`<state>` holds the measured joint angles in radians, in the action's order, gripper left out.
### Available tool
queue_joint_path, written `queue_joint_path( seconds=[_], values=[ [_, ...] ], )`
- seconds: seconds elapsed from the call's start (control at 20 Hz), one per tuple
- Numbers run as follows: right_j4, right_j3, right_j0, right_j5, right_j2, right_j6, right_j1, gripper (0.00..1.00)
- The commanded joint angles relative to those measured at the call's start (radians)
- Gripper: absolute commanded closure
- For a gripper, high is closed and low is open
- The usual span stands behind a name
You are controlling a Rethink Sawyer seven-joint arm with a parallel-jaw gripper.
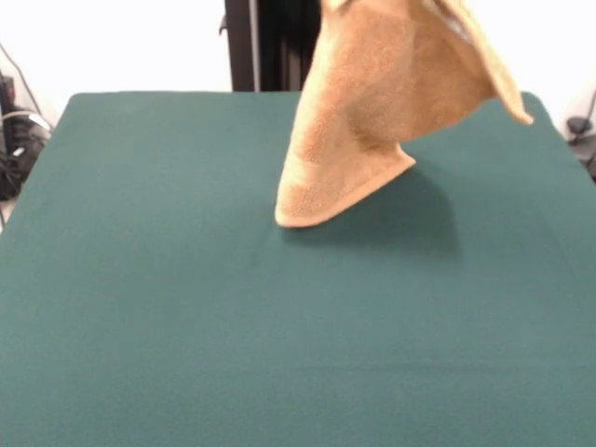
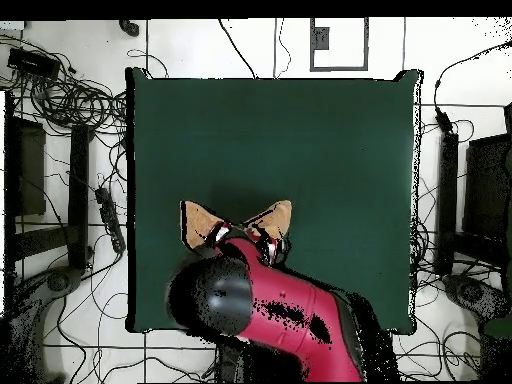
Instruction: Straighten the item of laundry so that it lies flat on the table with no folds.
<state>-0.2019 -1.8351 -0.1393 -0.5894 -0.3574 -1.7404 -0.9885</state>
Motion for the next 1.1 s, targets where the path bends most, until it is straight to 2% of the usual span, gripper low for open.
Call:
queue_joint_path(
  seconds=[0.05, 0.2, 0.3, 0.5, 0.75, 1.1],
  values=[
    [-0.022, -0.082, 0.113, 0.156, 0.218, -0.075, 0.181, 1.00],
    [0.020, -0.044, 0.124, 0.098, 0.204, -0.056, 0.164, 1.00],
    [0.042, 0.003, 0.151, 0.083, 0.220, -0.027, 0.194, 1.00],
    [0.086, 0.099, 0.232, 0.179, 0.304, 0.037, 0.325, 1.00],
    [0.142, 0.185, 0.317, 0.297, 0.404, 0.059, 0.462, 1.00],
    [0.235, 0.279, 0.369, 0.401, 0.468, 0.039, 0.573, 1.00]
  ],
)
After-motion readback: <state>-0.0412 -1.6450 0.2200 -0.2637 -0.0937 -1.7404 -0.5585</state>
